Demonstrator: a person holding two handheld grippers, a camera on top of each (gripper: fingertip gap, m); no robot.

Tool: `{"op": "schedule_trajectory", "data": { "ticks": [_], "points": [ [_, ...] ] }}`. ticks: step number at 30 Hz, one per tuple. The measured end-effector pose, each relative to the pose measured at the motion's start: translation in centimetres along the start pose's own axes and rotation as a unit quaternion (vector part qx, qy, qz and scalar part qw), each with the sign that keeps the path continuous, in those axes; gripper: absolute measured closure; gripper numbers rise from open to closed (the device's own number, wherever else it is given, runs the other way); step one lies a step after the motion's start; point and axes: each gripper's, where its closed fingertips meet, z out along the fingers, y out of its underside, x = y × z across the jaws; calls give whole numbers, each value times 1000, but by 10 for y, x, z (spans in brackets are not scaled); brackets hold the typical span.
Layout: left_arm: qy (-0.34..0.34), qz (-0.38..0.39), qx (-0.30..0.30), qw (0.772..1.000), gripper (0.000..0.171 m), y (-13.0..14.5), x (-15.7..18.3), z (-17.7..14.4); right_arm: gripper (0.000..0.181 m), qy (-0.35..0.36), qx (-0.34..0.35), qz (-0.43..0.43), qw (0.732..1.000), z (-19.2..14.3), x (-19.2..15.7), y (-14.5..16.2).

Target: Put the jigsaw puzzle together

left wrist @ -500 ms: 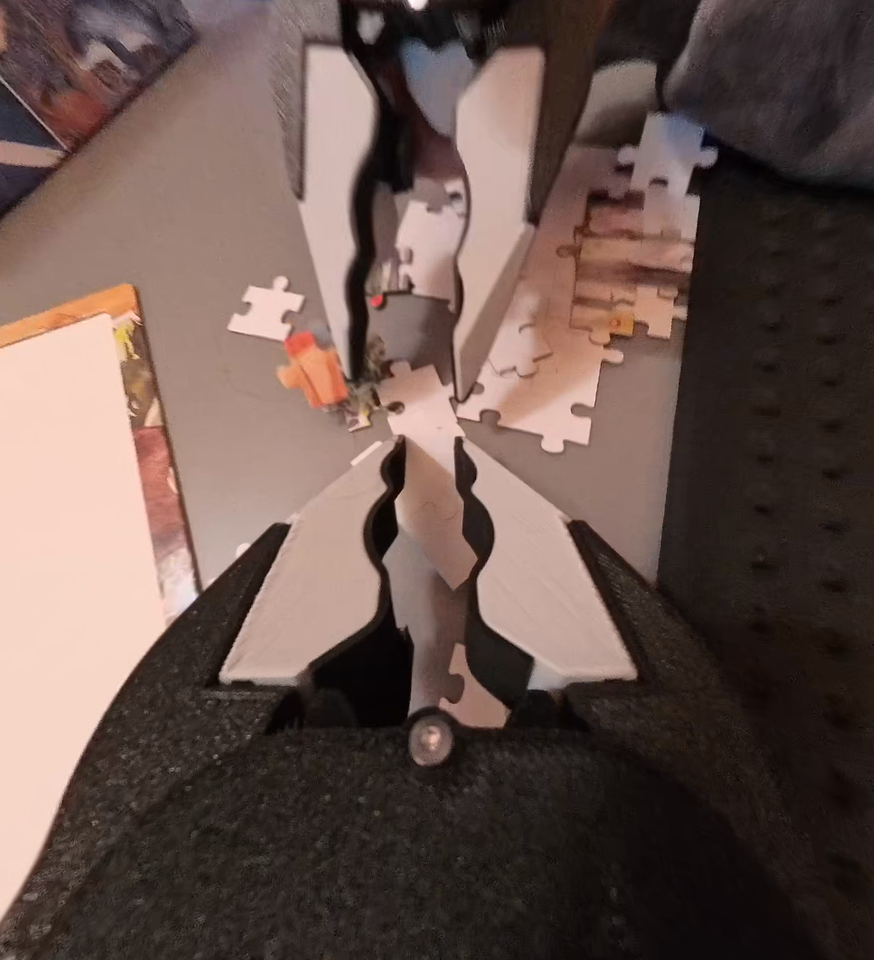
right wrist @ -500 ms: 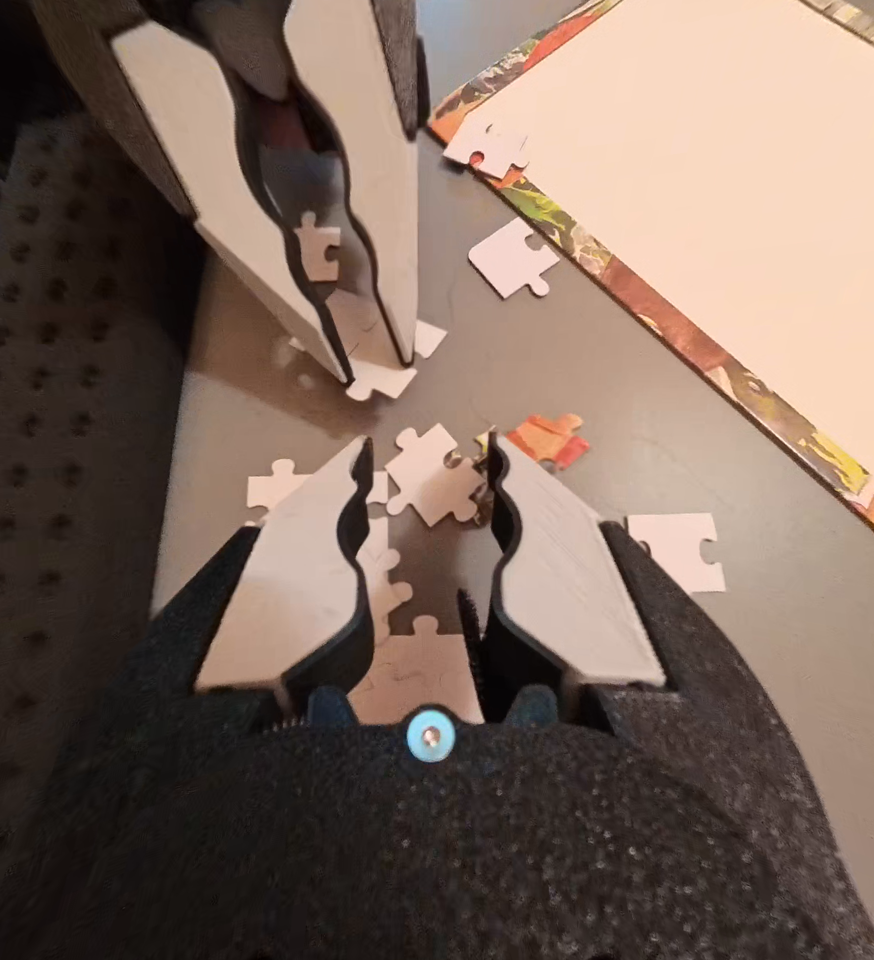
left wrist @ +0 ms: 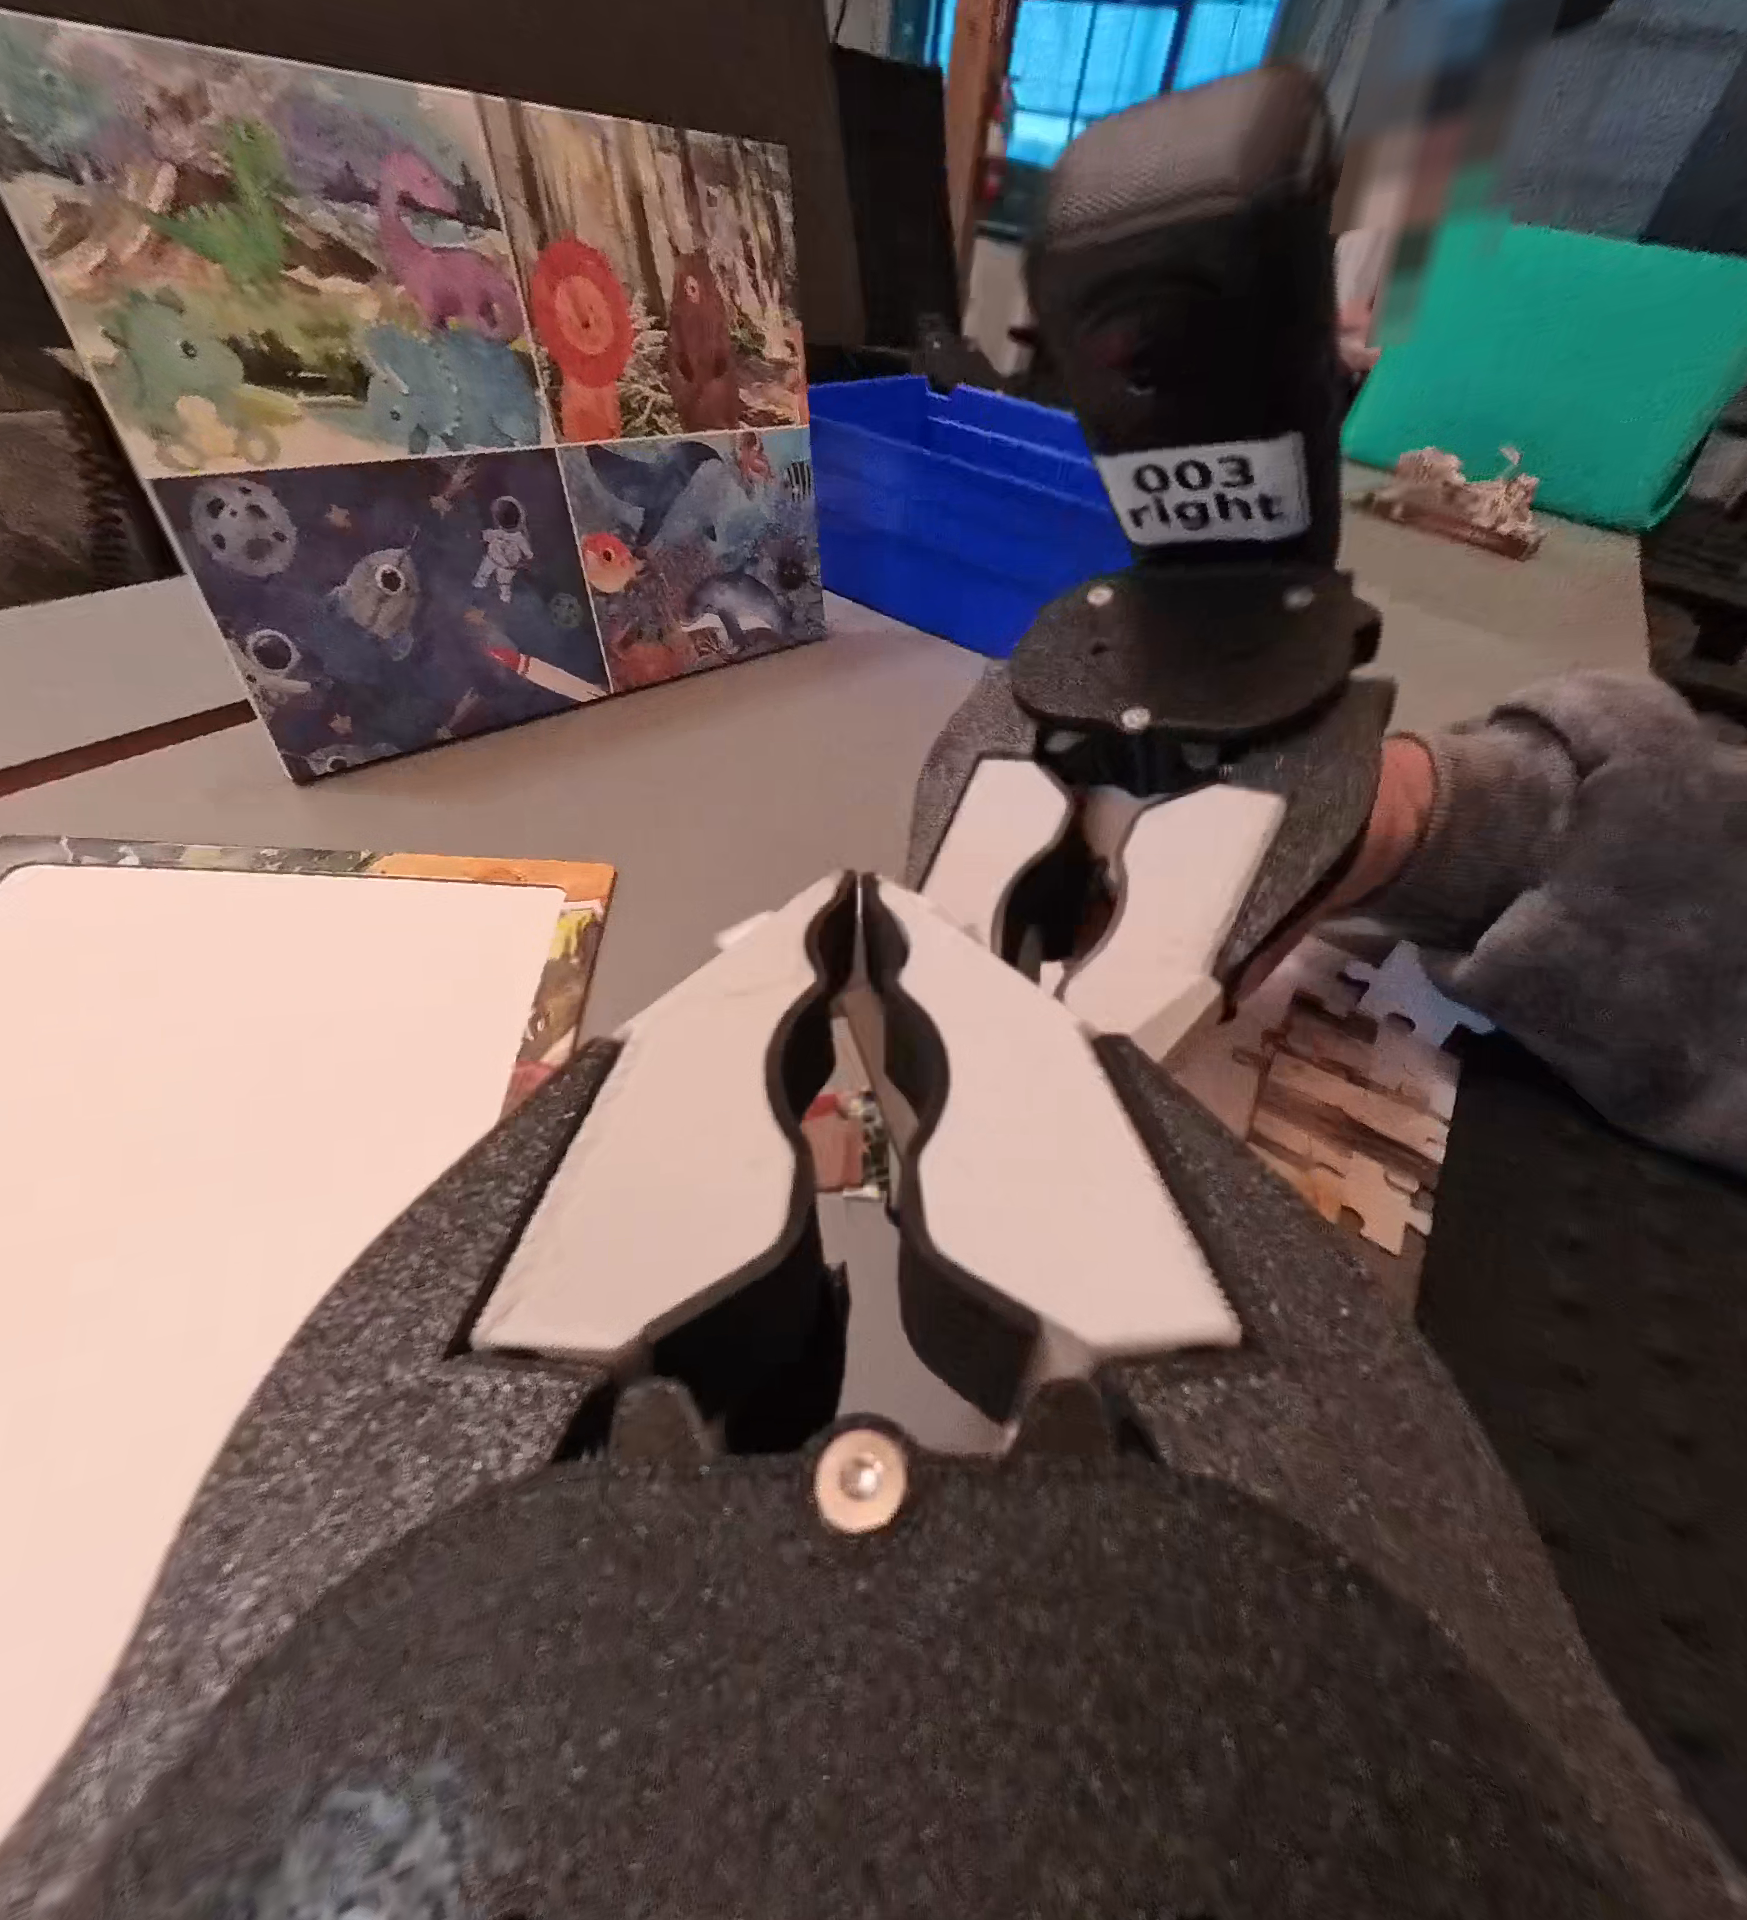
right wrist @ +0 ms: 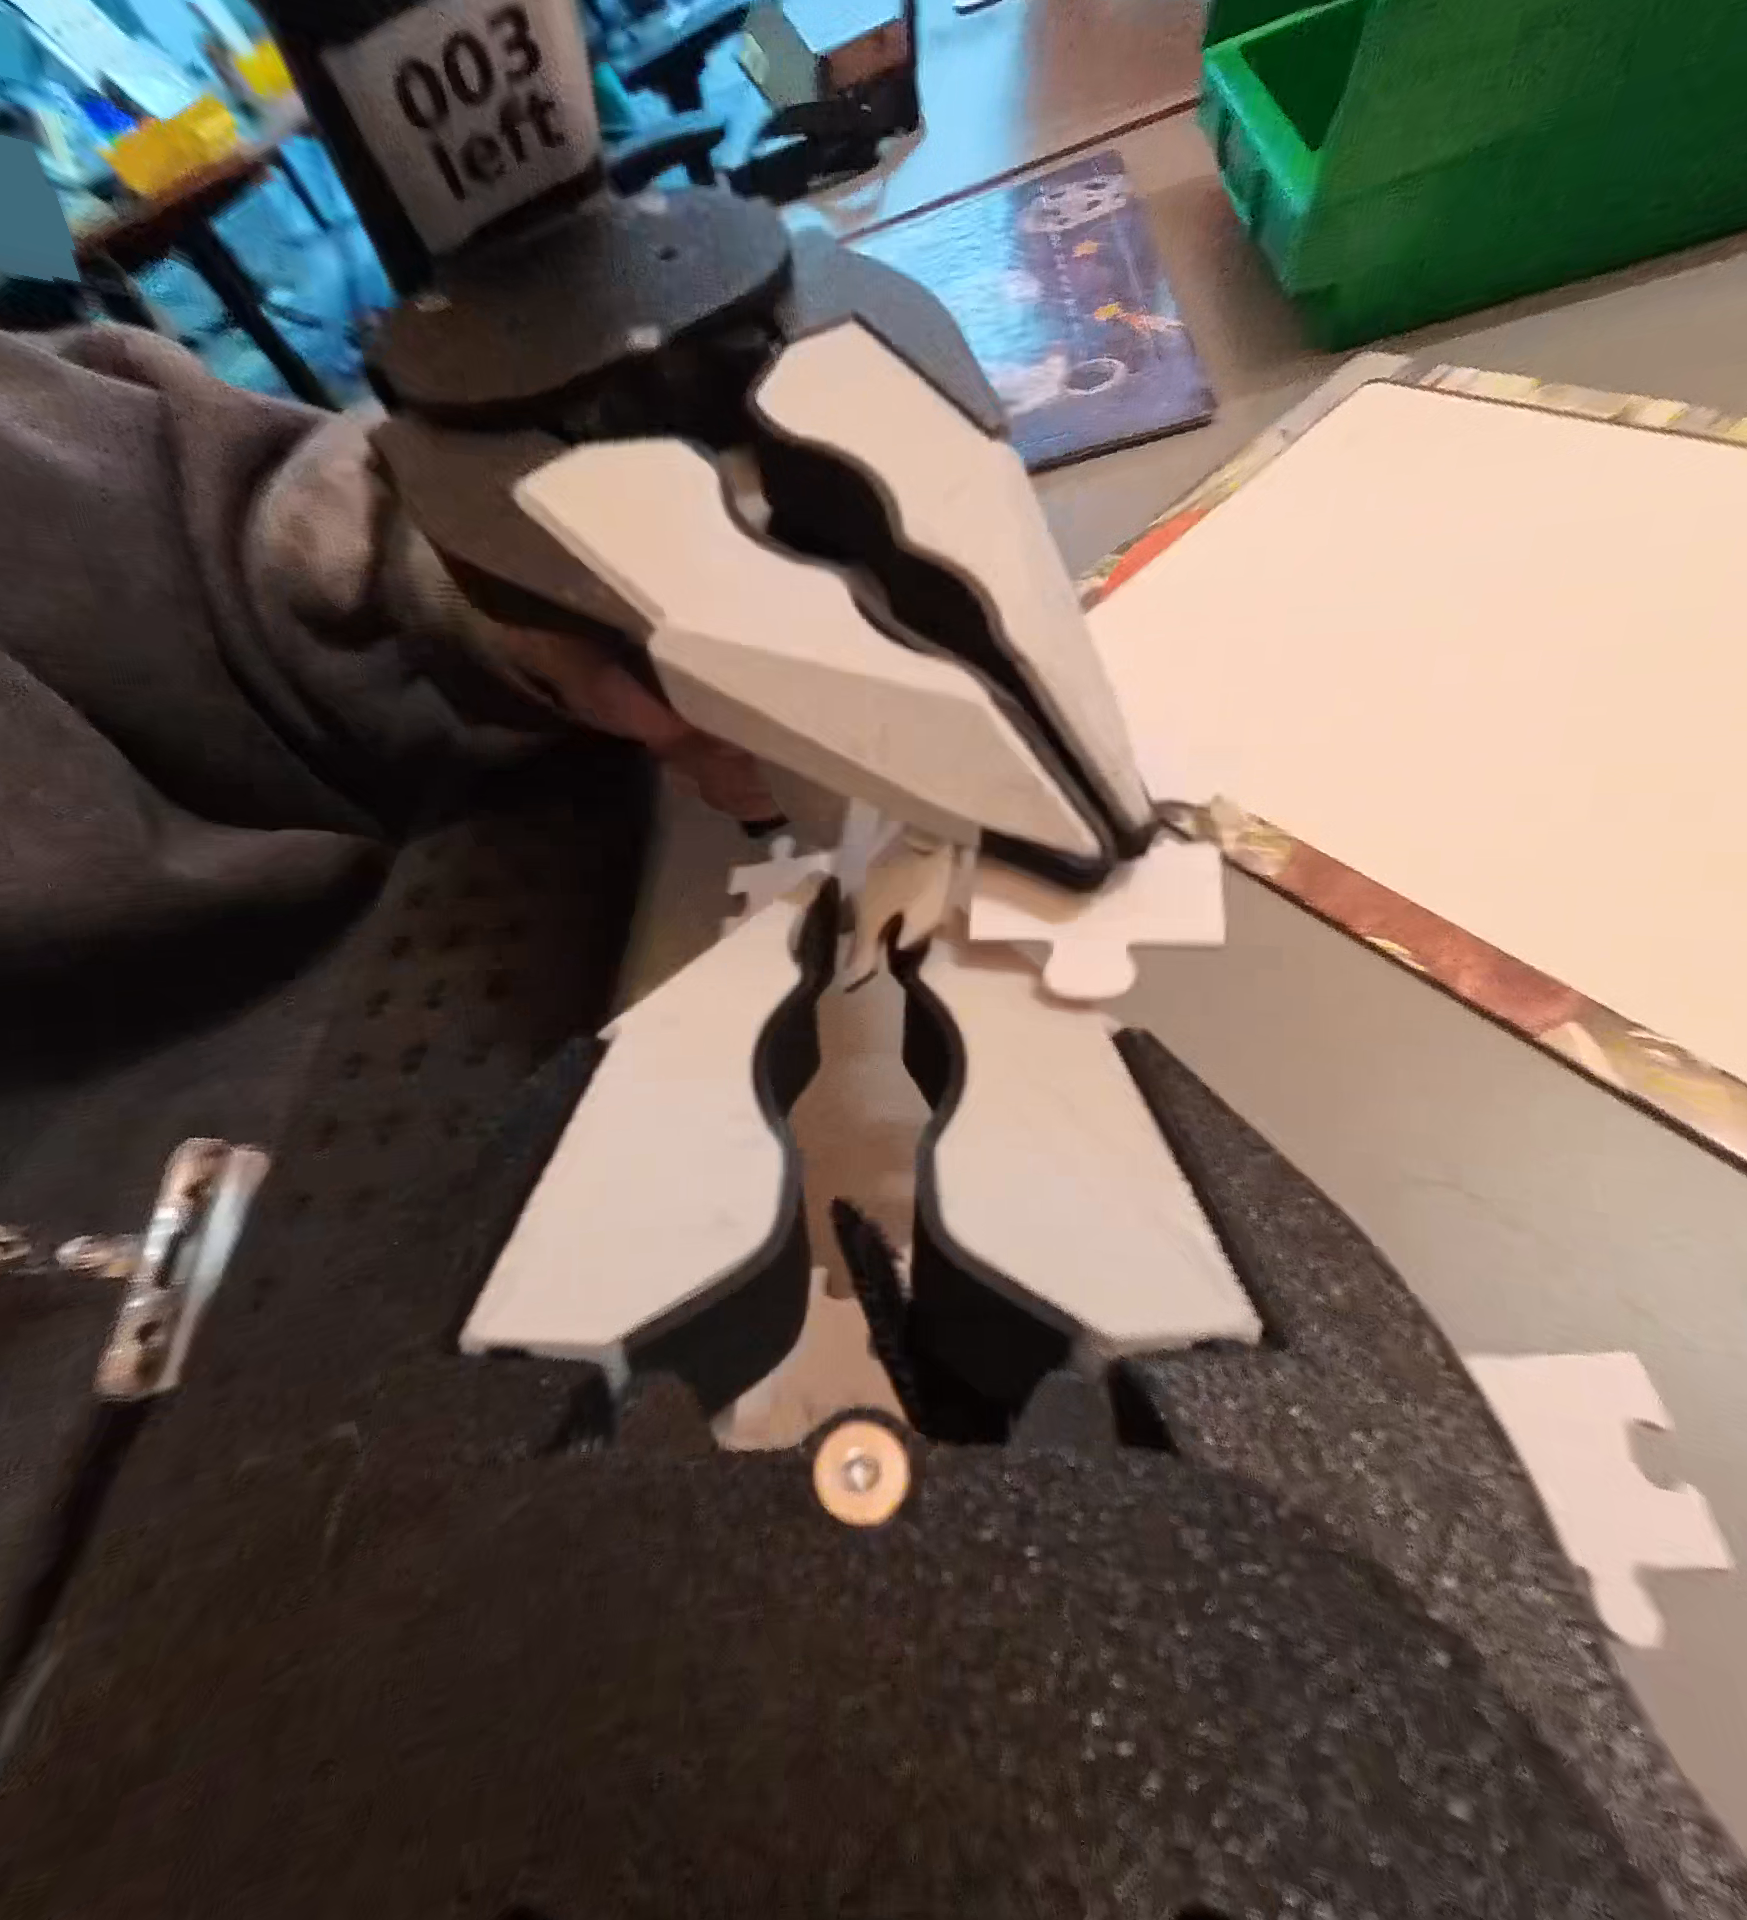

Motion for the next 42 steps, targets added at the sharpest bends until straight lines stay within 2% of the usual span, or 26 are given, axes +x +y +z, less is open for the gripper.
{"op": "schedule_trajectory", "data": {
  "ticks": [1, 4, 7, 9, 12, 14, 15, 17, 19, 20, 22, 23, 24, 27, 29, 31, 33, 36, 37, 39, 41, 42],
  "points": [
    [-1, -23, 11, 1000, 171, -4, -6, -2, 181, 40, -13, -25, 999, -3, 11, 4],
    [5, -98, 21, 995, 171, -5, -25, -10, 180, 140, -71, -141, 978, -15, 31, 18],
    [-1, -134, -8, 991, 168, 9, -46, -18, 180, 216, -149, -246, 933, -28, 46, 35],
    [-32, -106, -38, 993, 164, 22, -64, -26, 180, 266, -184, -292, 900, -42, 59, 39],
    [-107, 7, -134, 985, 159, 57, -90, -44, 180, 314, -167, -273, 894, -64, 70, 29],
    [-59, 49, -215, 974, 133, 90, -71, -48, 178, 337, -190, -220, 896, -81, 86, 39],
    [-36, 49, -245, 968, 119, 104, -60, -49, 167, 350, -186, -194, 897, -90, 93, 41],
    [-22, 61, -277, 959, 120, 118, -48, -48, 142, 330, -187, -124, 917, -100, 98, 55],
    [-8, 61, -282, 957, 121, 118, -37, -45, 115, 297, -199, -34, 933, -112, 100, 77],
    [6, 53, -284, 957, 118, 119, -29, -43, 110, 271, -197, 5, 942, -115, 98, 84],
    [62, 37, -281, 957, 118, 118, -4, -39, 111, 223, -173, 48, 958, -115, 89, 86],
    [92, 32, -277, 956, 118, 115, 8, -38, 112, 214, -168, 51, 961, -118, 89, 86],
    [95, 33, -268, 958, 118, 109, 9, -39, 112, 228, -165, 46, 958, -123, 94, 85],
    [-11, 42, -254, 966, 118, 93, -35, -51, 111, 268, -185, 56, 944, -142, 108, 98],
    [-117, 60, -265, 955, 118, 91, -79, -72, 107, 281, -201, 62, 937, -144, 117, 109],
    [-146, 58, -287, 945, 118, 102, -96, -87, 109, 267, -179, 55, 945, -128, 123, 103],
    [-131, 35, -297, 945, 118, 112, -94, -88, 115, 218, -153, 34, 963, -98, 114, 91],
    [-91, 34, -310, 946, 119, 121, -74, -78, 122, 200, -161, 1, 966, -72, 114, 83],
    [-72, 43, -311, 947, 127, 121, -63, -74, 122, 192, -162, -1, 968, -66, 112, 80],
    [0, 42, -310, 950, 135, 120, -28, -63, 119, 122, -168, 13, 978, -55, 85, 80],
    [50, 50, -295, 953, 135, 115, 1, -51, 138, 4, -178, 39, 983, -52, 39, 81],
    [66, 56, -287, 954, 134, 111, 11, -46, 136, -17, -169, 54, 984, -55, 28, 78]
  ]
}}
